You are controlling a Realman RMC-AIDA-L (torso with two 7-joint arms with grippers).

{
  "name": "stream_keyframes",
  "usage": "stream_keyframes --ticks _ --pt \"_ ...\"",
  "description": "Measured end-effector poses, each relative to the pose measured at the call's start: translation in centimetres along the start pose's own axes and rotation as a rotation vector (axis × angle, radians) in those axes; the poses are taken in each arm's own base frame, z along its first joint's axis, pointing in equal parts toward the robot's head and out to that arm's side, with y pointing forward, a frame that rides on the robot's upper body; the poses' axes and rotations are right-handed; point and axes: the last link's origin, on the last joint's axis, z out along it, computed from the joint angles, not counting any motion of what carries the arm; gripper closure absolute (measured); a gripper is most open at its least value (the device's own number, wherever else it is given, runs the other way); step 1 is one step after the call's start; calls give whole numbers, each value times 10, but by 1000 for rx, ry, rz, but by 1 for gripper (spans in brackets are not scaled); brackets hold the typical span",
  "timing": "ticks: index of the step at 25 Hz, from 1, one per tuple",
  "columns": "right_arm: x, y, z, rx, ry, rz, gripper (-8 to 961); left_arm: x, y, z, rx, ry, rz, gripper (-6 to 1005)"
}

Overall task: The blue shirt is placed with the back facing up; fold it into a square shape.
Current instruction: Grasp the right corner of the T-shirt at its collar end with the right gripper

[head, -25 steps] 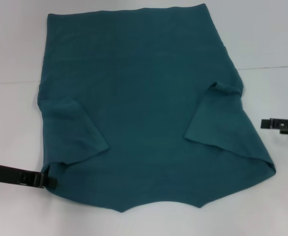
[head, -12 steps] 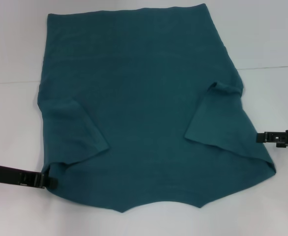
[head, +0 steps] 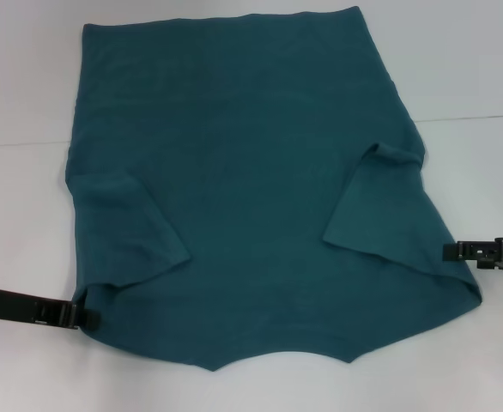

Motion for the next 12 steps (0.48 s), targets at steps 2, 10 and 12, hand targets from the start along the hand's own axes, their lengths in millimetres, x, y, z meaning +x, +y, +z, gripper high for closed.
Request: stream_keyframes --ticks 2,10,12 --pt "1 0 1 -1 6 1 38 0 0 0 0 0 0 956" --pt "5 2 2 -10 29 -8 38 0 0 0 0 1 1 956" --pt "5 4 3 -16 38 -12 38 0 0 0 0 1 1 956"
